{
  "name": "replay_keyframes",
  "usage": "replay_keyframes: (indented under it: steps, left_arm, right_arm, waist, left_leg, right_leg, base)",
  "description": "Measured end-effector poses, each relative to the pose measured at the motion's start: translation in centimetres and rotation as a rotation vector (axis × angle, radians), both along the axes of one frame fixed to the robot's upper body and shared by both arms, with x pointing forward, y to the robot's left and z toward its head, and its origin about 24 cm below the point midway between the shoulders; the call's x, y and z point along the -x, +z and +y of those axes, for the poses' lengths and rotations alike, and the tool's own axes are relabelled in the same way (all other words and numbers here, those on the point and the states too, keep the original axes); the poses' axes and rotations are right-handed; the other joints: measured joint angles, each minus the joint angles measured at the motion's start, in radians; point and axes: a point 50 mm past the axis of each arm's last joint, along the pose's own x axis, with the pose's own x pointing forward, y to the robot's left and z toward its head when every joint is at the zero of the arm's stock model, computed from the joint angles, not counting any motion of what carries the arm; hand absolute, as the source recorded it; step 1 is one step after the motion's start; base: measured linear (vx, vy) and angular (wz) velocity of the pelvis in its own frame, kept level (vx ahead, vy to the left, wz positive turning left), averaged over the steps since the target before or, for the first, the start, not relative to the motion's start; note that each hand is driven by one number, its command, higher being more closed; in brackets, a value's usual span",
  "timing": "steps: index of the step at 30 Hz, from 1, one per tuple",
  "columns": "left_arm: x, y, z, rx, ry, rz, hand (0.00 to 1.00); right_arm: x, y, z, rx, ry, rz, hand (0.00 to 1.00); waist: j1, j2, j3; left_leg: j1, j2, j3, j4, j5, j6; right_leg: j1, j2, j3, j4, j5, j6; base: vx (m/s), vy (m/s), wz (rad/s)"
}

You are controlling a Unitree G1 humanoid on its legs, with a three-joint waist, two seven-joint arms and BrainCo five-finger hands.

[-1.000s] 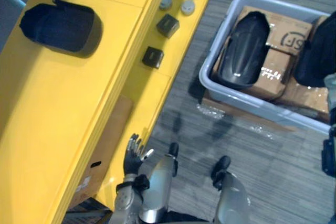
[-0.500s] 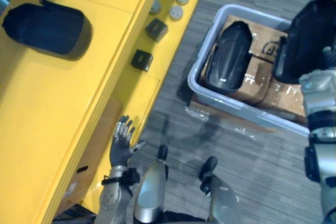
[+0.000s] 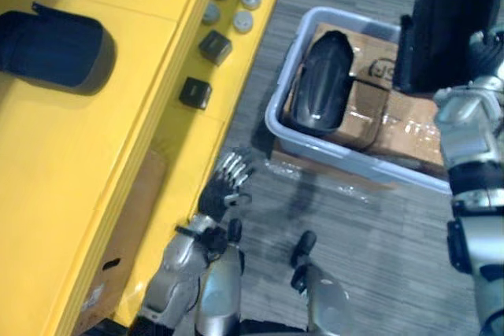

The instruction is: Walk over and take plastic housings, then place them on the shelf

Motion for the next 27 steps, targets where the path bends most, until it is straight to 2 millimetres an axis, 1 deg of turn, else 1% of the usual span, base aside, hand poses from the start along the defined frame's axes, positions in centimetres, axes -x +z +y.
replay_keyframes:
  steps: [1,3,5,6,8,9,10,12,15,18,20,24,27]
  left_arm:
    - [-0.3,0.2,-0.1,0.001,-0.009,-0.004,0.00]
    - [-1.5,0.7,-0.4,-0.001,-0.012,0.005,0.00]
    - [-2.5,0.7,-0.4,-0.003,0.005,0.032,0.00]
    - [-3.2,0.5,-0.2,-0.013,0.033,0.051,0.00]
    - [-4.0,0.3,0.0,-0.026,0.071,0.075,0.00]
    - [-4.4,0.5,0.0,-0.030,0.086,0.075,0.00]
    - [-4.8,0.8,0.0,-0.031,0.102,0.073,0.00]
    - [-5.6,1.1,0.3,-0.032,0.145,0.074,0.00]
    - [-7.3,1.8,1.1,-0.029,0.239,0.082,0.00]
    - [-8.8,2.7,2.0,-0.028,0.340,0.089,0.00]
    - [-9.4,3.0,2.4,-0.027,0.381,0.096,0.00]
    - [-10.1,3.6,2.2,-0.020,0.402,0.104,0.00]
    - [-10.5,3.5,2.1,-0.010,0.416,0.123,0.00]
  right_arm:
    - [0.0,0.3,0.2,0.008,0.011,-0.014,1.00]
    - [0.2,1.0,0.9,0.041,0.042,-0.054,1.00]
    - [0.3,1.5,1.6,0.064,0.066,-0.081,1.00]
    - [0.4,1.8,2.1,0.072,0.086,-0.102,1.00]
    - [0.6,2.4,3.0,0.098,0.123,-0.142,1.00]
    - [0.9,2.9,3.6,0.129,0.142,-0.176,1.00]
    - [1.2,3.1,4.1,0.151,0.159,-0.206,1.00]
    - [1.2,2.6,5.0,0.166,0.198,-0.219,1.00]
    - [1.2,1.1,6.5,0.200,0.260,-0.208,1.00]
    - [1.4,0.8,7.8,0.243,0.321,-0.226,1.00]
    - [1.5,0.9,8.7,0.245,0.357,-0.253,1.00]
    - [1.9,1.0,9.7,0.280,0.411,-0.290,1.00]
    - [2.1,0.5,11.1,0.294,0.478,-0.300,1.00]
  waist:
    - [-0.003,-0.003,-0.001]
    - [-0.011,-0.006,-0.003]
    - [-0.032,-0.006,-0.003]
    - [-0.039,-0.011,-0.006]
    - [-0.042,-0.015,-0.007]
    - [-0.051,-0.016,-0.007]
    - [-0.051,-0.021,-0.010]
    - [-0.054,-0.035,-0.018]
    - [-0.072,-0.059,-0.032]
    - [-0.076,-0.062,-0.033]
    - [-0.076,-0.062,-0.033]
    - [-0.078,-0.064,-0.034]
    - [-0.080,-0.068,-0.035]
  left_leg:
    - [0.000,0.000,0.004,0.000,0.000,0.000]
    - [0.008,0.001,0.023,0.001,0.000,0.000]
    - [0.017,-0.001,0.026,0.002,0.001,0.001]
    - [0.022,0.001,0.035,0.002,0.001,0.002]
    - [0.031,0.005,0.055,0.001,0.000,0.003]
    - [0.031,0.006,0.058,0.002,0.000,0.003]
    - [0.031,0.007,0.067,0.002,0.000,0.002]
    - [0.033,0.009,0.076,0.002,0.000,0.002]
    - [0.035,0.014,0.079,0.002,0.000,0.002]
    - [0.044,0.016,0.092,0.002,0.000,0.002]
    - [0.050,0.015,0.104,0.002,-0.001,0.003]
    - [0.050,0.011,0.105,0.004,-0.001,0.004]
    - [0.050,0.012,0.106,0.004,-0.001,0.004]
  right_leg:
    - [0.000,0.001,0.004,-0.004,0.004,0.000]
    - [0.000,0.002,0.020,-0.011,0.015,0.001]
    - [0.009,0.003,0.023,-0.017,0.021,0.002]
    - [0.010,0.003,0.033,-0.023,0.027,0.000]
    - [0.012,0.005,0.050,-0.032,0.033,0.000]
    - [0.012,0.007,0.053,-0.036,0.036,-0.001]
    - [0.010,0.014,0.063,-0.043,0.041,0.000]
    - [0.011,0.019,0.071,-0.053,0.046,-0.001]
    - [0.011,0.021,0.074,-0.053,0.056,-0.008]
    - [0.012,0.021,0.087,-0.053,0.061,-0.006]
    - [0.011,0.023,0.099,-0.054,0.064,-0.004]
    - [0.012,0.023,0.100,-0.056,0.066,-0.004]
    - [0.012,0.023,0.101,-0.056,0.067,-0.004]
  base:
    - [-0.03,0.042,-0.30]
    - [-0.04,0.042,-0.21]
    - [-0.05,0.031,-0.11]
    - [-0.05,0.041,-0.26]
    - [-0.04,0.038,-0.26]
    - [-0.04,0.016,-0.15]
    - [-0.04,0.003,-0.18]
    - [-0.02,-0.001,-0.16]
    - [0.00,0.018,-0.05]
    - [0.00,0.013,-0.10]
    - [-0.01,0.014,-0.15]
    - [-0.01,0.005,-0.02]
    - [0.00,0.000,0.00]
